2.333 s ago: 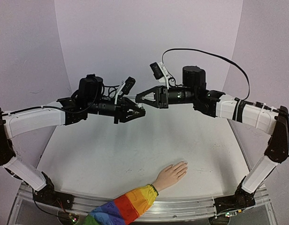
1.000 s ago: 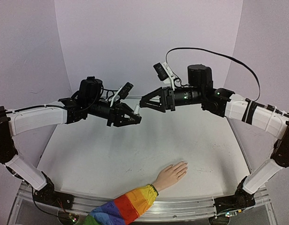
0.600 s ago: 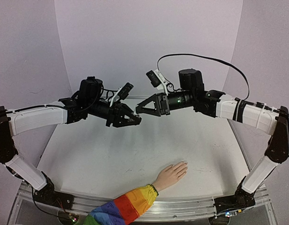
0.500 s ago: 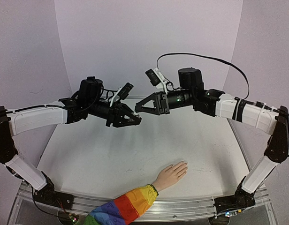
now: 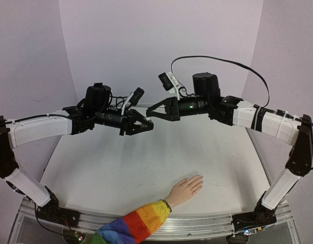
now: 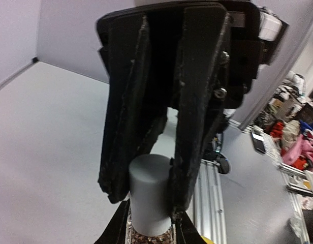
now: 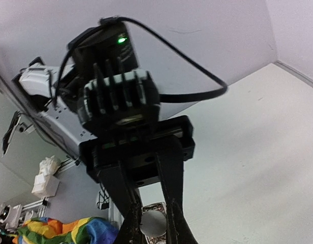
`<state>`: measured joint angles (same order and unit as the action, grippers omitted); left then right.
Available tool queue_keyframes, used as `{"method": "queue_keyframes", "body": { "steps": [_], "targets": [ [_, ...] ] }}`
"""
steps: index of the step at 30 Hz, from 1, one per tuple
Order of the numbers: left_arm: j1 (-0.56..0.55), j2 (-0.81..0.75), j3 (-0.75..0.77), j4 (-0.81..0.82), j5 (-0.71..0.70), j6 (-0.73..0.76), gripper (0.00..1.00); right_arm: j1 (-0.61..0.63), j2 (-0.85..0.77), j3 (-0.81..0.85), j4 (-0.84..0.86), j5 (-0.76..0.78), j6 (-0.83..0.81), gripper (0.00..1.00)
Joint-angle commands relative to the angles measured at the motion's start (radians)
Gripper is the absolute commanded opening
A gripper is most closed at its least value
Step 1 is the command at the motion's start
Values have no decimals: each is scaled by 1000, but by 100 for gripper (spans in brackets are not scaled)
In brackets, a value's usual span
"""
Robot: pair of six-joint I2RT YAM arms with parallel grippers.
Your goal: Paint the nails
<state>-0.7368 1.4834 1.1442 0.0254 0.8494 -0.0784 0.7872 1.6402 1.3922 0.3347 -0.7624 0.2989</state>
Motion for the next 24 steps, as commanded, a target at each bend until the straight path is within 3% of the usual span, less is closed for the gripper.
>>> {"method": "queue_keyframes", "body": {
  "steps": [1,4,6,9,10,11,12,16,24],
  "targets": [
    [1,-67,-10,6,-415,32,0,42,6,49,12,275,90,0],
    [1,-84,-14,-3,-438,53,0,73,0,53,16,325,96,0],
    [1,-85,-12,-4,-415,59,12,73,-11,41,32,355,104,0],
    [1,-81,-14,-8,-397,54,51,69,-30,25,33,465,100,0],
    [1,-80,-15,-10,-399,50,78,67,-37,14,33,518,101,0],
    [1,-79,-16,-12,-405,47,93,62,-45,1,32,583,107,0],
    [1,-80,-18,-13,-414,44,99,57,-53,-15,29,674,116,0],
    [1,-96,-33,-19,-467,45,100,-3,-90,-133,4,1006,162,0],
    [1,-126,-51,-19,-509,75,100,-269,-101,-407,-19,1318,337,0]
  ]
}}
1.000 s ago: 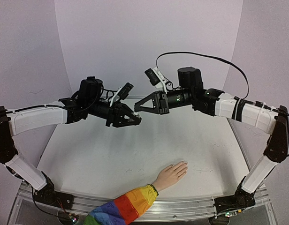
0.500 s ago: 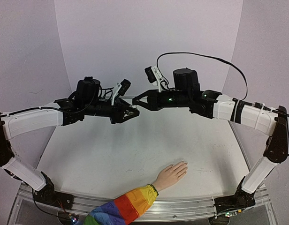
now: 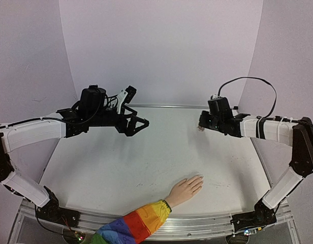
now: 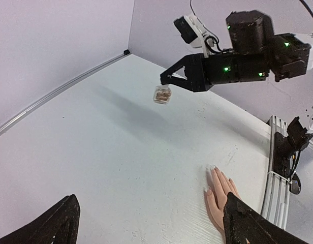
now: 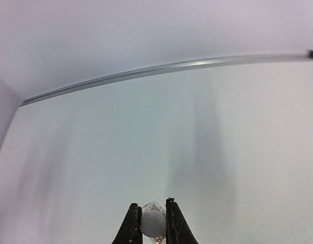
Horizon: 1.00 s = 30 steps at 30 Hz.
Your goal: Paint the nails
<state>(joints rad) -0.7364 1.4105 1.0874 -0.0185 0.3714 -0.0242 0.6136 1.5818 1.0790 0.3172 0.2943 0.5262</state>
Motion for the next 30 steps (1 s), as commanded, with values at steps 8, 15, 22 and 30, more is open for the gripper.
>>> {"method": "queue_keyframes", "body": {
  "steps": [8,15,22,30],
  "targets": [
    [0,-39,14,6,-23,18,99,-306,56,-227,30,312,196,0],
    [0,-37,16,0,-29,12,99,-328,138,-255,65,337,242,0],
    [0,-38,16,0,-28,8,99,-330,155,-270,98,317,255,1],
    [1,-48,2,0,-69,5,99,-330,139,-285,106,301,246,26]
  ]
}}
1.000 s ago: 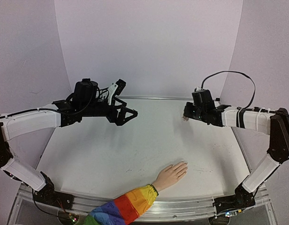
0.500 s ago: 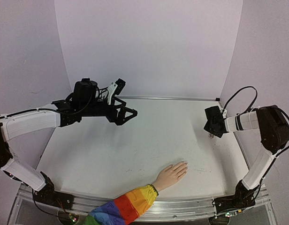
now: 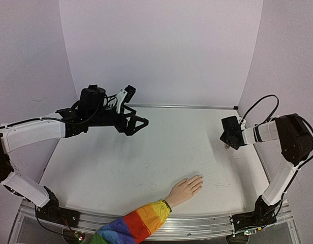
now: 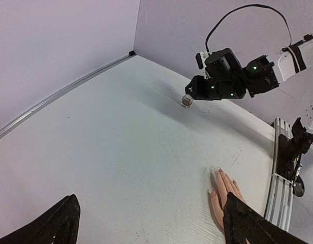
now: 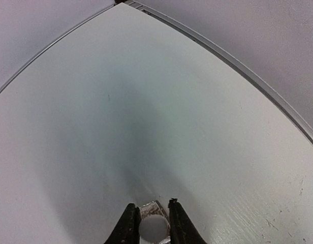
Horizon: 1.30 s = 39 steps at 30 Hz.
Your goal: Paint the nails
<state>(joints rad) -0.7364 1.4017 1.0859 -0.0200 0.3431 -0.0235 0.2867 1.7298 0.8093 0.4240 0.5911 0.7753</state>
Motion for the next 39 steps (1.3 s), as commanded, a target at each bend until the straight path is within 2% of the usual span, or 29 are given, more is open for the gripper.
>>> {"method": "queue_keyframes", "body": {
  "steps": [1,4,8,11,15,18,21,28,39],
  "targets": [
    [3,-43,0,3,-63,-1,99,-3,-14,-15,-1,3,-10,29],
    [21,-53,-11,3,-152,-31,99,-3,-45,-19,-1,0,-40,41],
    [99,-85,-36,2,-251,-71,100,-3,-129,-31,4,-7,-118,56],
    [195,-121,-55,2,-319,-86,100,-3,-249,-68,56,-49,-224,72],
    [376,-171,-84,3,-425,-94,100,-3,-462,-118,139,-211,-440,98],
    [486,-212,-117,6,-490,-92,99,-3,-568,-114,139,-363,-583,98],
    [549,-247,-139,11,-501,-67,100,-3,-651,-112,115,-421,-629,98],
    [556,-321,-190,15,-539,2,99,-3,-734,-93,61,-424,-626,98],
    [557,-363,-214,48,-534,19,99,-21,-675,-63,32,-403,-624,98]
  ]
}}
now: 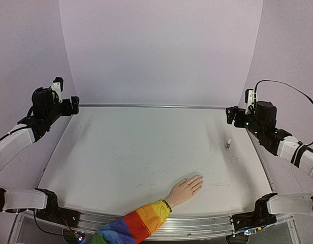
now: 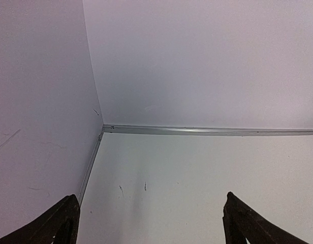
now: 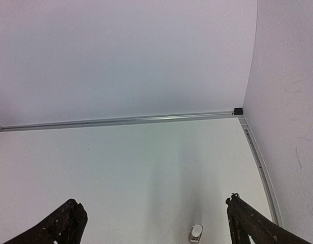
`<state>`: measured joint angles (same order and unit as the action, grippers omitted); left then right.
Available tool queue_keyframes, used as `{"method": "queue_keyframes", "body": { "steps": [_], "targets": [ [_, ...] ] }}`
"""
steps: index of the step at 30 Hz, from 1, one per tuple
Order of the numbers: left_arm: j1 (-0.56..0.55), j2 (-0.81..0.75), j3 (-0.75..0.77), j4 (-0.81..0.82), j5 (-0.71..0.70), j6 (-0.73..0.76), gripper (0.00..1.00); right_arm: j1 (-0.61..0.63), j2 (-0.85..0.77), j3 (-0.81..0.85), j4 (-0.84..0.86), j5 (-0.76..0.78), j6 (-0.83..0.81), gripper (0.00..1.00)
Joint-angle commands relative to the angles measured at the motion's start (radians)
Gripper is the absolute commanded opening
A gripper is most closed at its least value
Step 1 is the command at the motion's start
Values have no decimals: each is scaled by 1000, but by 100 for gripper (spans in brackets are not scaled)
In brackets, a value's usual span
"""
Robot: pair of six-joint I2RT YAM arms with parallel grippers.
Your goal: Paint the nails
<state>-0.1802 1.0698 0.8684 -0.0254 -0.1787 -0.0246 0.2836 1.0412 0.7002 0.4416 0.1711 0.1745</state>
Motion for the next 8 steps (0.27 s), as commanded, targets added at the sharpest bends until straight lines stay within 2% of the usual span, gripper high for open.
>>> {"method": "queue_keyframes", "body": {
  "steps": [1,8],
  "targets": [
    [0,-31,3,54,-10,21,99,-26,15,47,13,19,-25,98],
    [0,-28,3,55,-6,22,99,-57,31,53,-6,22,-35,98]
  ]
}}
